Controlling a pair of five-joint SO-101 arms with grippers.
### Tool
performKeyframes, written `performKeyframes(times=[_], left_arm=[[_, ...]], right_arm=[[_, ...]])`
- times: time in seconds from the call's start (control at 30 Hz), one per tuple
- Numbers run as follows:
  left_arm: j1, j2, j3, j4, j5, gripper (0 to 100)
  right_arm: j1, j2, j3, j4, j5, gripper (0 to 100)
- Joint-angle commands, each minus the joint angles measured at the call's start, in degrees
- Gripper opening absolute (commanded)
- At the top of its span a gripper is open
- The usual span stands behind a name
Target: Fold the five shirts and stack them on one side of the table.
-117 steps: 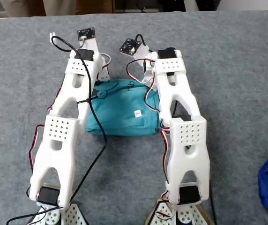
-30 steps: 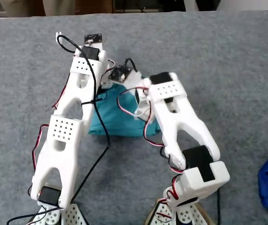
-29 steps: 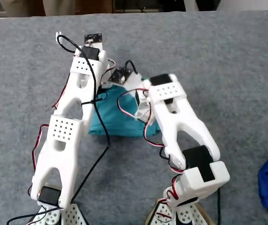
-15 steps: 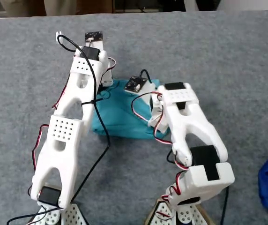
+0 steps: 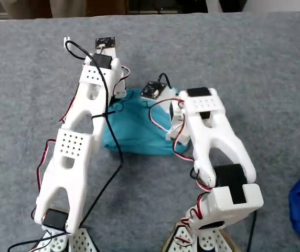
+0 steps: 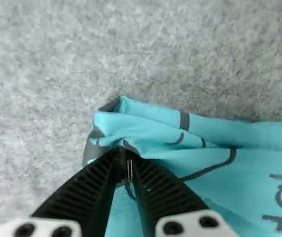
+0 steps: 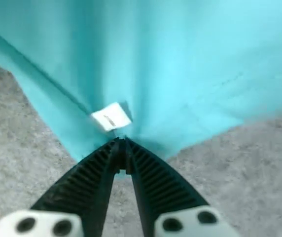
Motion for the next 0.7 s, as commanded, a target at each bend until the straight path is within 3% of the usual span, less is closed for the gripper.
performKeyframes(times=[0.0,0.13,0.3,0.47,0.67], left_arm=[[0.35,-4.70,-6.51,3.34,-1.76,7],[0.44,-5.05,-10.64,5.71,-2.55,12],[-0.09,-7.87,-10.81,5.89,-2.55,5],[0.53,-19.74,1.85,5.89,-2.55,2],[2.11,-40.22,28.31,5.80,-2.55,2]], right_arm=[[-0.92,-2.95,-6.64,3.34,0.44,0.5],[-0.84,-3.03,-11.03,6.42,0.44,0.5],[-0.84,-3.03,-16.84,7.30,0.44,0.5],[-0.84,-1.01,-24.22,7.30,0.35,0.5],[-0.92,10.86,-36.09,8.18,0.00,0.5]])
